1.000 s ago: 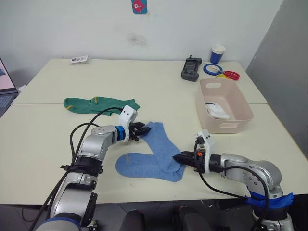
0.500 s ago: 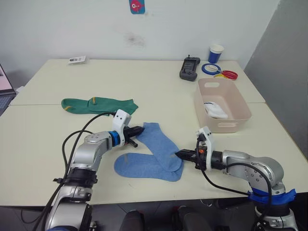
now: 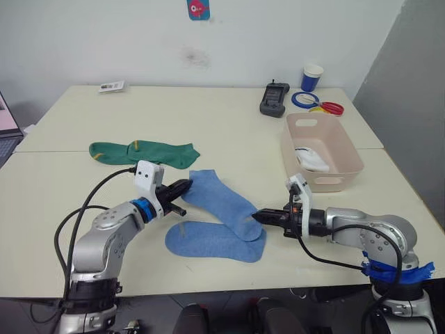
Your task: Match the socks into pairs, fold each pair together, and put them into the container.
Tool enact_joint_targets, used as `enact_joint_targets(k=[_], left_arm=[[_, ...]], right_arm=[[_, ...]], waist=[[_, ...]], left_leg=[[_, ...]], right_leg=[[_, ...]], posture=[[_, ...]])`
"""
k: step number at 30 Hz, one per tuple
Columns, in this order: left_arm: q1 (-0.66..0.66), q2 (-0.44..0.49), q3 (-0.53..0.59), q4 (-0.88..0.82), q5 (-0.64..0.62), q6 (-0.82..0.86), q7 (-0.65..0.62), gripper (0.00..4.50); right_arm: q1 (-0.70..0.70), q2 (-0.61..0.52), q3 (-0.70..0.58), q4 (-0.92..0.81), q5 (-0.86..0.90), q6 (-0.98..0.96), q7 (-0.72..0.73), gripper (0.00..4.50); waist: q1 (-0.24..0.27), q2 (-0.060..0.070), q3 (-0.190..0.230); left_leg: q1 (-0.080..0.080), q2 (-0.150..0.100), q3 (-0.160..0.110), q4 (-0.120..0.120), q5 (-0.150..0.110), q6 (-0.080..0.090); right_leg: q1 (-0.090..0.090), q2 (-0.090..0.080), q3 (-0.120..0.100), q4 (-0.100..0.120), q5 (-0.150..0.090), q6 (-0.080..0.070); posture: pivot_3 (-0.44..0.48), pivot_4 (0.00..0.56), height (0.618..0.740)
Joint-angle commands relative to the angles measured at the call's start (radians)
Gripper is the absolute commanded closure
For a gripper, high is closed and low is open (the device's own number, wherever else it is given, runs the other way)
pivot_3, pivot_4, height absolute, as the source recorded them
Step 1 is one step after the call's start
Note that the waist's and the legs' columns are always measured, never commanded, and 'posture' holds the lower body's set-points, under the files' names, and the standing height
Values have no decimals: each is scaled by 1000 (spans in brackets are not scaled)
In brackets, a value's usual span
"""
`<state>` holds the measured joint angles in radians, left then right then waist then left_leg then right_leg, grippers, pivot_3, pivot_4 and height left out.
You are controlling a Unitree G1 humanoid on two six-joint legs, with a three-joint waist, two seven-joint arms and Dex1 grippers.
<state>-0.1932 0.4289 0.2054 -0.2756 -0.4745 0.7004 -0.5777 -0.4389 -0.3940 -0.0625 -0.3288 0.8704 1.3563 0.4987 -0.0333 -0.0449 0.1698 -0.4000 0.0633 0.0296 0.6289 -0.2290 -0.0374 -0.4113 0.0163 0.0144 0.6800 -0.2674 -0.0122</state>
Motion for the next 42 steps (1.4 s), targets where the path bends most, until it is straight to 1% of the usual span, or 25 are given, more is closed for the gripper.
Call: enact_joint_targets(k=[1, 4, 6, 10, 16, 18, 20, 23, 26, 28, 30, 34, 38, 42], left_arm=[[47, -20, 32, -150, -48, 44, 71, 4461], [123, -55, 54, -244, -75, 70, 140, 4461], [171, -66, 50, -287, -82, 75, 160, 4461], [268, -98, 81, -361, -100, 59, 207, 4461], [425, -84, 157, -447, -157, 55, 199, 4461], [466, -85, 157, -456, -165, 45, 193, 4461], [490, -86, 133, -456, -153, 28, 190, 4461], [489, -93, 122, -447, -141, -10, 197, 4461], [453, -91, 148, -445, -173, -43, 193, 4461], [399, -59, 181, -446, -234, -53, 160, 4461], [331, -25, 211, -419, -273, -46, 159, 4461], [261, 71, 208, -299, -225, -43, 124, 4461], [283, 89, 210, -285, -263, -28, 108, 4461], [350, 65, 180, -320, -271, -17, 118, 4461]], right_arm=[[-52, -19, -27, 27, 47, 20, 42, 4500], [-72, -46, -7, 52, 47, 18, 78, 4500], [-85, -56, 11, 67, 40, 10, 97, 4500], [-98, -65, 23, 55, 114, 78, 159, 4500], [-75, -99, 63, 47, 120, 83, 195, 4500], [-73, -91, 77, 59, 111, 76, 197, 4500], [-68, -91, 97, 72, 95, 61, 203, 4500], [-63, -102, 119, 80, 74, 37, 210, 4500], [-68, -107, 126, 87, 62, 17, 217, 4500], [-80, -85, 129, 99, 42, -8, 205, 4500], [-96, -57, 138, 117, 23, -30, 189, 4500], [-113, -19, 136, 114, 17, -33, 175, 4500], [-135, -19, 103, 124, 13, -41, 160, 4500], [-181, -30, 93, 188, -8, -66, 170, 4500]], waist=[[2, 0, 0], [2, 0, 0], [2, 0, 0], [1, 0, 0], [1, 0, 0], [1, 0, 0], [2, 0, 0], [2, 0, 0], [3, 0, 0], [3, 0, 0], [3, 0, 0], [0, 1, 0], [1, 1, 1], [0, 1, 1]], left_leg=[[0, 0, 0, 0, 0, 0], [0, 0, 0, 0, 0, 0], [0, 0, 0, 0, 0, 0], [0, 0, 0, 0, 0, 0], [0, 0, 0, 0, 0, 0], [0, 0, -1, 0, 0, 0], [1, 0, -1, 0, 0, 0], [0, 0, -1, 0, 0, 0], [0, 0, 0, 0, 0, 0], [0, 0, 0, 0, 0, 0], [0, 0, -1, 0, 0, 0], [1, 1, -1, -1, 0, 0], [-1, 1, -1, -1, 0, 0], [-2, 0, 0, -1, 0, 0]], right_leg=[[0, 0, 0, 0, 0, 0], [0, 0, -1, 0, 0, 0], [0, 0, 0, 0, 0, 0], [0, 0, 0, 0, 0, 0], [0, 0, 0, 0, 0, 0], [0, 0, 0, 0, 0, 0], [0, 0, 0, 0, 0, 0], [0, 0, 0, -1, 0, -1], [0, 0, 0, -1, 0, -1], [0, 0, 0, -1, 0, -1], [-1, 1, -1, -1, 0, -1], [-1, 3, 0, 0, 0, -1], [-2, 2, 1, -2, -1, -1], [-3, 0, 2, -2, -1, -1]], posture=[[0, 150, 740], [0, 150, 740], [0, 150, 740], [0, 150, 740], [0, 150, 740], [0, 150, 740], [0, 150, 740], [0, 150, 740], [0, 150, 740], [0, 150, 740], [0, 150, 740], [0, 150, 740], [0, 150, 740], [0, 150, 740]])
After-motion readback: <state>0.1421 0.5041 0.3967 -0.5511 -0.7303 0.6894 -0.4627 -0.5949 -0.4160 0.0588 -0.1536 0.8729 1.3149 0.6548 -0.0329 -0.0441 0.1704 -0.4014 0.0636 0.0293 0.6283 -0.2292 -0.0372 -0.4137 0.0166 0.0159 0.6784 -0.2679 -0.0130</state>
